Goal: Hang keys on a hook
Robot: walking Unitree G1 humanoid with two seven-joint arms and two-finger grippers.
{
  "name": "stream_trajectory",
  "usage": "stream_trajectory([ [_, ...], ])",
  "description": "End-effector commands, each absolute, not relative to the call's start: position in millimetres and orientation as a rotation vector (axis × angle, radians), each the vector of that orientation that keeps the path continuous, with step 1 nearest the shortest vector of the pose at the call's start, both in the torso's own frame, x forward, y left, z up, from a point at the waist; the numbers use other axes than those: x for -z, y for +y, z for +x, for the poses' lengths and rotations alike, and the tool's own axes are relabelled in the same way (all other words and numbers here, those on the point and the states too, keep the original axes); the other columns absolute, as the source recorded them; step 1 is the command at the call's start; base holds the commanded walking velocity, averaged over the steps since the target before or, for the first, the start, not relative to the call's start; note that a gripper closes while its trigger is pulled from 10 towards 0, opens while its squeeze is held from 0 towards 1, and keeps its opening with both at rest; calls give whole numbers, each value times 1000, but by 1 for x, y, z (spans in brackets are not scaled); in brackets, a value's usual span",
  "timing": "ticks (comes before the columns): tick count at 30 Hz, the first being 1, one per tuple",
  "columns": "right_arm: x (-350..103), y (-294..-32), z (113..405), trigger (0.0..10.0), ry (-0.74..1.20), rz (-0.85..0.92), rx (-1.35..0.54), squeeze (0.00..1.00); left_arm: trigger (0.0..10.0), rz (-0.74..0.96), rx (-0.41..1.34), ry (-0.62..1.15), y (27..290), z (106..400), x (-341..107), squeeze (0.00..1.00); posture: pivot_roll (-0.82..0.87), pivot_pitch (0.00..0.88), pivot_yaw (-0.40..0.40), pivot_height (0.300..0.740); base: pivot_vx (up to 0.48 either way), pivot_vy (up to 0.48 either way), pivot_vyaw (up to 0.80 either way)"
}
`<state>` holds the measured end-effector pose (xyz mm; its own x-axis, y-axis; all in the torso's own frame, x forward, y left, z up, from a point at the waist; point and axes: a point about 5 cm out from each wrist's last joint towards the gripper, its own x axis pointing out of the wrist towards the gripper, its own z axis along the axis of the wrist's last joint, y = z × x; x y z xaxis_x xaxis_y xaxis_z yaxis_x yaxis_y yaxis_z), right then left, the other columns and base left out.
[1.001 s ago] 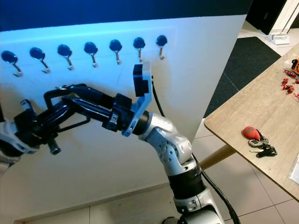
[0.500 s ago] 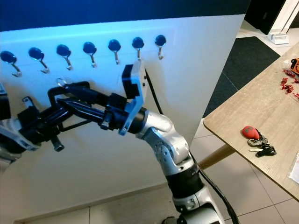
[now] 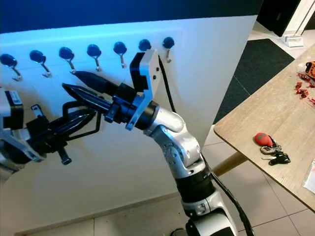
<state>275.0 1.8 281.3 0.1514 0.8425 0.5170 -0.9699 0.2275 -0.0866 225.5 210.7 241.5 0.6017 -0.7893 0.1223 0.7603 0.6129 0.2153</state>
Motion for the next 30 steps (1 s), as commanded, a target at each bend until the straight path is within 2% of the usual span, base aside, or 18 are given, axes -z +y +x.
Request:
stream_trajectory([
  [1,-288,4,272,10000,-556,322,-1333,0,10000,187,880,-189,217,225,-242,0,5,77,-18,740,0,0,0],
  [5,-290,-4,275,10000,-557,369,-1307,0,10000,248,772,-186,236,229,-248,0,6,72,-20,740,0,0,0],
  [14,-281,-15,278,10000,-519,377,-1295,0,10000,305,700,-182,258,223,-255,0,3,70,-23,740,0,0,0],
  [25,-256,-20,268,10000,-411,351,-1427,0,10000,282,787,-264,256,206,-271,0,5,74,-22,740,0,0,0],
  [26,-252,-20,268,8588,-395,351,-1430,0,10000,276,810,-272,256,202,-273,0,5,74,-22,740,0,0,0],
  [27,-252,-20,268,8588,-395,351,-1430,0,10000,276,810,-272,256,202,-273,0,5,74,-22,740,0,0,0],
  [28,-245,-21,269,2588,-369,351,-1431,0,10000,263,848,-290,255,196,-276,0,7,77,-21,740,0,0,0],
  [29,-245,-21,269,2588,-369,351,-1431,0,10000,263,848,-290,255,196,-276,0,7,77,-21,740,0,0,0],
  [30,-240,-23,270,0,-346,347,-1427,0,10000,258,871,-302,254,192,-279,0,7,77,-21,740,0,0,0],
])
